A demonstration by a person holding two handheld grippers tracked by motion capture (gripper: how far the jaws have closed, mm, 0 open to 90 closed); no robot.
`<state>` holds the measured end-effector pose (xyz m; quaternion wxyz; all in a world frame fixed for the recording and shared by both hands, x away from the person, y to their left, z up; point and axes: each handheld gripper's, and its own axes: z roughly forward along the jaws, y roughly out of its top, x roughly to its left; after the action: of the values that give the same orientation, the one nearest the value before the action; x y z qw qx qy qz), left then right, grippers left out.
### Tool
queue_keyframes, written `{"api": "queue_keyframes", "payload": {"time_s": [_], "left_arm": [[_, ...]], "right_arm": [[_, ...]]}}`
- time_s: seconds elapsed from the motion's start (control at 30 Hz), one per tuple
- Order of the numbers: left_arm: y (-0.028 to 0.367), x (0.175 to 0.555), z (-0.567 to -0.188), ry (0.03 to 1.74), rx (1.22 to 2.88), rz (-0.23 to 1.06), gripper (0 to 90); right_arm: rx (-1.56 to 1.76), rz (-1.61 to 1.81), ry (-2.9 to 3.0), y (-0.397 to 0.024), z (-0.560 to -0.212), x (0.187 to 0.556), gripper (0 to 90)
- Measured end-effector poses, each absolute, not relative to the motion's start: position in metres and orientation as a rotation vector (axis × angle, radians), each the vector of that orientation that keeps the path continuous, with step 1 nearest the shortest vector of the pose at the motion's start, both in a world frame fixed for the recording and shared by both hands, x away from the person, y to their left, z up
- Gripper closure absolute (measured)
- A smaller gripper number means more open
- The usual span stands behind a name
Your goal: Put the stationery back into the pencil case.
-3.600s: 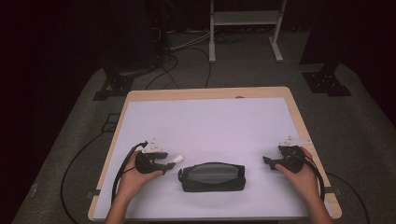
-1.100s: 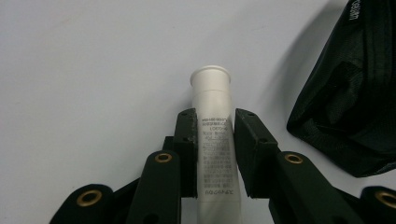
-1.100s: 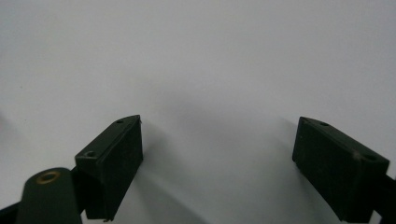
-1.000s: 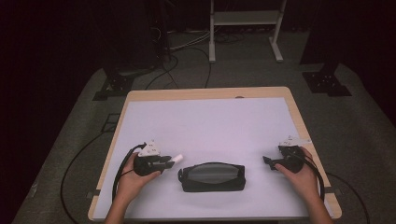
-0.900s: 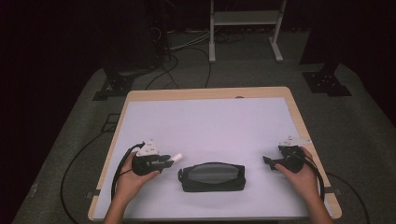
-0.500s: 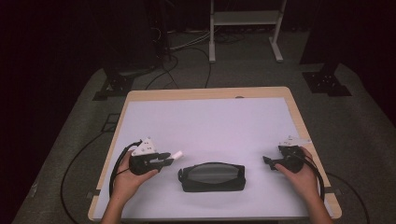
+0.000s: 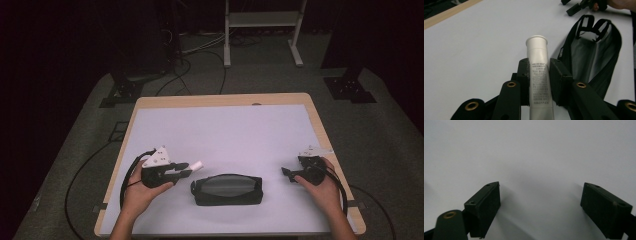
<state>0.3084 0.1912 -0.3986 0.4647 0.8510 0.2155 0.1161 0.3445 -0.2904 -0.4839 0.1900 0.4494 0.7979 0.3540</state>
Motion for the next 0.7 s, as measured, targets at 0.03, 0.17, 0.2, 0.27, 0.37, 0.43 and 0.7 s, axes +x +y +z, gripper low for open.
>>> {"api": "queue_keyframes", "payload": {"time_s": [0.03,0.17,0.2,0.27,0.37,0.43,0.7], "left_arm": [[0.190,0.308,-0.397,0.520,2.089,0.280,70.9],[0.181,0.305,-0.393,0.487,2.085,0.270,70.9],[0.179,0.304,-0.393,0.479,2.083,0.263,70.9],[0.176,0.303,-0.392,0.465,2.084,0.260,70.9],[0.170,0.302,-0.391,0.450,2.088,0.251,70.9],[0.168,0.302,-0.391,0.440,2.090,0.246,70.9],[0.156,0.300,-0.390,0.405,2.089,0.223,70.9]], "right_arm": [[1.263,0.995,2.242,-0.290,-0.484,0.344,14.8],[1.263,0.995,2.242,-0.290,-0.484,0.344,14.8],[1.263,0.995,2.242,-0.290,-0.484,0.344,14.8],[1.263,0.995,2.242,-0.290,-0.484,0.344,14.8],[1.263,0.995,2.242,-0.290,-0.484,0.344,14.8],[1.263,0.995,2.242,-0.290,-0.484,0.344,14.8],[1.263,0.995,2.242,-0.290,-0.484,0.344,14.8]]}}
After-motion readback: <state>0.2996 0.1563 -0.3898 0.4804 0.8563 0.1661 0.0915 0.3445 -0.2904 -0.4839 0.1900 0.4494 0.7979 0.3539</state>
